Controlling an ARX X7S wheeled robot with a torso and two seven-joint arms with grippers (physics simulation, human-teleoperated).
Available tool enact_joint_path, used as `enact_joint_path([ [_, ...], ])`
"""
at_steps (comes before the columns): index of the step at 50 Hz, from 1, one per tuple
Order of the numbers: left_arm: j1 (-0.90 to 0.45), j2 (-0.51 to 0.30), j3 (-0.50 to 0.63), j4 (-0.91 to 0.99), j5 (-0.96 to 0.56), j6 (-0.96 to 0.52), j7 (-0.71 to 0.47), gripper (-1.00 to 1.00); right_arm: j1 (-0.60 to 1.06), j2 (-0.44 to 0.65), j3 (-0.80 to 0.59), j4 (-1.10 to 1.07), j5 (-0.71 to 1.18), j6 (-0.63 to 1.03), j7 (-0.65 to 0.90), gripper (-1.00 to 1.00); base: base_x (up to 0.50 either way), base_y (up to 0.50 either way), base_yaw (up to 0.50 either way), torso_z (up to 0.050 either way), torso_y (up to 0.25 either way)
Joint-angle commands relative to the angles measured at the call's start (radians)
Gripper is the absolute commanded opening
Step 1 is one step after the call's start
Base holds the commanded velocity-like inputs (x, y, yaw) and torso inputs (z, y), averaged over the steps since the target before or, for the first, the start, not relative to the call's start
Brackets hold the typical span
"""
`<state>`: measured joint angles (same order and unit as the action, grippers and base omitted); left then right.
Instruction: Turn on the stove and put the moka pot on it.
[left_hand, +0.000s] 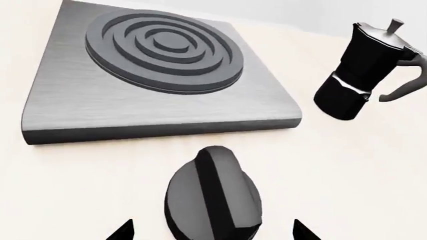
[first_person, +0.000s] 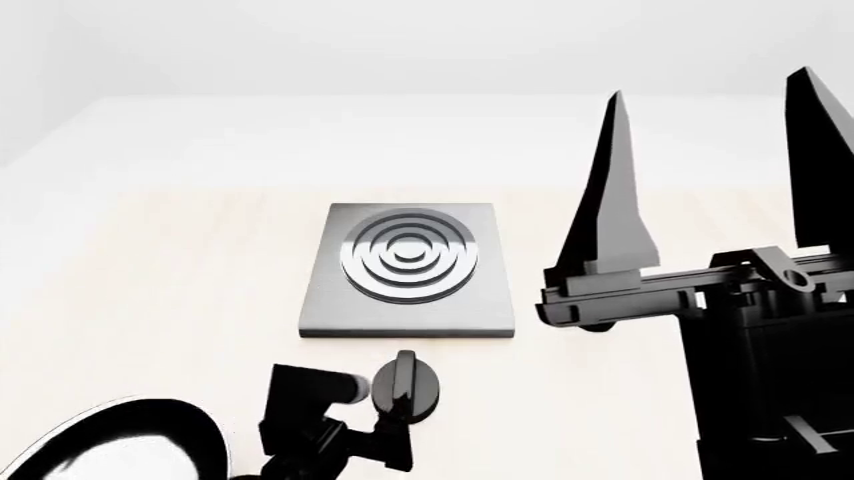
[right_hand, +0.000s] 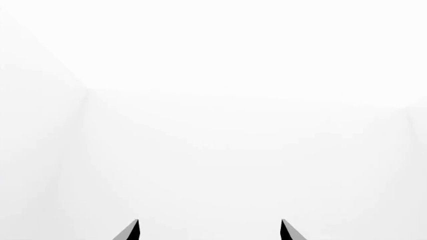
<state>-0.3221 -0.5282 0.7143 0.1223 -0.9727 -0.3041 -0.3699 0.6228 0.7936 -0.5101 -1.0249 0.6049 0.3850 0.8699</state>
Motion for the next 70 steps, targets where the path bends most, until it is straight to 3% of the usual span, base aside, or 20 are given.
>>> enact_joint_path([
  [1,-0.039,0.015,0.024,-0.001,0.041,-0.027,-0.029,1.00,0.011,0.007,-0.018,-0.001,0.004,-0.004,0.011,1.00,0.00,0.00,0.00,0.000,0.000],
  [34,-0.068,0.056,0.055,-0.020,0.043,-0.045,-0.002,1.00,0.026,0.036,-0.054,0.005,0.010,-0.033,0.033,1.00,0.00,0.00,0.00,0.000,0.000],
  [70,-0.102,0.125,0.069,-0.197,0.067,-0.018,0.060,1.00,0.034,0.053,-0.088,0.014,0.005,-0.061,0.048,1.00,0.00,0.00,0.00,0.000,0.000],
])
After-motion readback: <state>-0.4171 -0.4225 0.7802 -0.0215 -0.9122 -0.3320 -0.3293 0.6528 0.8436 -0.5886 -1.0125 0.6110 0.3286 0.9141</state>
